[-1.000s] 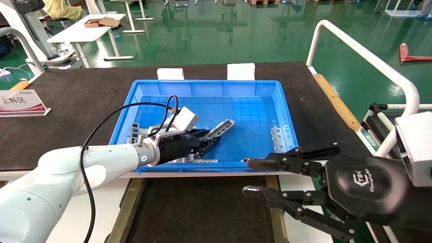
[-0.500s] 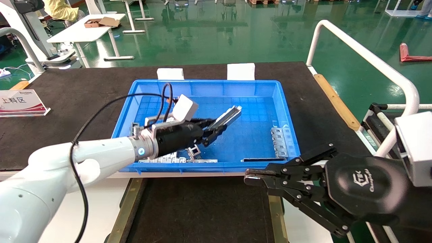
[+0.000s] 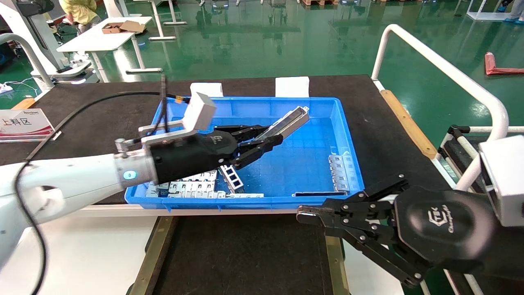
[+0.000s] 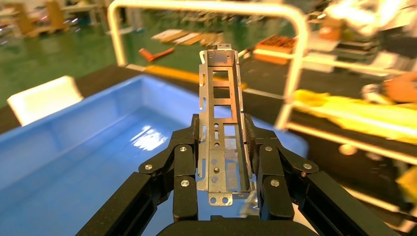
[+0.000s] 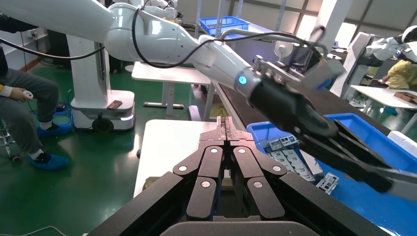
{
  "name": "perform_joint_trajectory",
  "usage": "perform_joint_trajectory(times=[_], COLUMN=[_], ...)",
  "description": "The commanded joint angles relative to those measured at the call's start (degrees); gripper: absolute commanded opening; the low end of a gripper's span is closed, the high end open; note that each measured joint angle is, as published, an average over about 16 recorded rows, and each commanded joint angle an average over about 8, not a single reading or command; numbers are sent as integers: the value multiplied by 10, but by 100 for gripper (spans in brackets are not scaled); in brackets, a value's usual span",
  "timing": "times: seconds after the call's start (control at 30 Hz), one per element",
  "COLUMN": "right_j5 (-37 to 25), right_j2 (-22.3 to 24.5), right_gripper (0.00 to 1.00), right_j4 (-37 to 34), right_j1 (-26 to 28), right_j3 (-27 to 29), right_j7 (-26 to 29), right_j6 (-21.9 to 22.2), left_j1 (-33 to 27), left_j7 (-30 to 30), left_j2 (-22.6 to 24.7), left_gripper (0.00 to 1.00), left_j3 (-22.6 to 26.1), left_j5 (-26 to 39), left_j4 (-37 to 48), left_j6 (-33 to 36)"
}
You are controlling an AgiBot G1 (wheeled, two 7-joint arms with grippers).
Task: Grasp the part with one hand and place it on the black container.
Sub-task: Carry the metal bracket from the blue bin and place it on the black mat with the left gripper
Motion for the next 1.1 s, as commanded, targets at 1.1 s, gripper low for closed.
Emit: perform_joint_trajectory(times=[1.1], right_j5=[0], right_j2=[0], right_gripper=[0], right_j4=[0], right_j1=[0], right_j3=[0], right_j7=[0], right_j6=[0], left_j1=[400], left_j7=[-221], left_j2=[-230], left_gripper=[0], left_j3=[10], left_j5=[-12], left_j4=[-585], left_j6=[-147])
